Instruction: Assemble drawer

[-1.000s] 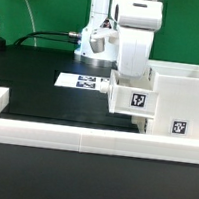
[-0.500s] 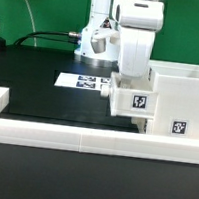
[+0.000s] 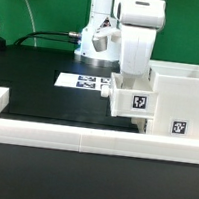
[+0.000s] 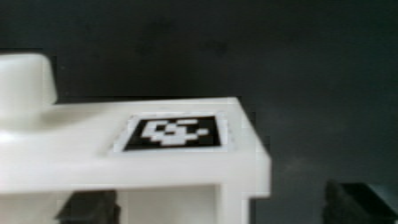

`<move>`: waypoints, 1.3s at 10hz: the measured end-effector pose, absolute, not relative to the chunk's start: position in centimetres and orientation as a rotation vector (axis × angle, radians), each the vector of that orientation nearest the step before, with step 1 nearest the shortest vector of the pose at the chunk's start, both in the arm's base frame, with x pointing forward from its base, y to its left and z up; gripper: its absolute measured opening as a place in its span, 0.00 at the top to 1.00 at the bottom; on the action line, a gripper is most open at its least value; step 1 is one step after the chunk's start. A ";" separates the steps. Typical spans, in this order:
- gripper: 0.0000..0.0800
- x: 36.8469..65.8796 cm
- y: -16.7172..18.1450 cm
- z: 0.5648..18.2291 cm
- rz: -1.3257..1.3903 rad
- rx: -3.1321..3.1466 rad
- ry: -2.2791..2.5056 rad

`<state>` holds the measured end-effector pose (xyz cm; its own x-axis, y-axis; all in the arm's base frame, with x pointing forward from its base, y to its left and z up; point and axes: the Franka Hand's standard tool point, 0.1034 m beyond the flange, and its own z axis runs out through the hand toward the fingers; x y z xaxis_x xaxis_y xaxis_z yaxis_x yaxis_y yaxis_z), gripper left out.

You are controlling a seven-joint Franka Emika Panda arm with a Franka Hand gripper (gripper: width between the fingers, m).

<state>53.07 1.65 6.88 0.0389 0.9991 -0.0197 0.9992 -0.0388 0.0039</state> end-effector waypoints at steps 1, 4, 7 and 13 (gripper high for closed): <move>0.20 53.3 1.5 8.1 -0.017 2.250 2.155; 0.19 53.6 -1.2 11.2 -0.015 2.210 2.153; 0.19 53.5 -4.9 11.0 0.005 2.176 2.218; 0.19 53.6 -6.2 6.2 0.172 2.377 2.250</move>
Offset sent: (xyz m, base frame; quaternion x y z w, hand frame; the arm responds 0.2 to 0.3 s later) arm -0.0098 -0.0388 0.0298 0.0190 -0.0164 -0.0371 0.9990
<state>53.61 -6.21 6.19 0.0566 0.9840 0.1689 0.9982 -0.0529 -0.0266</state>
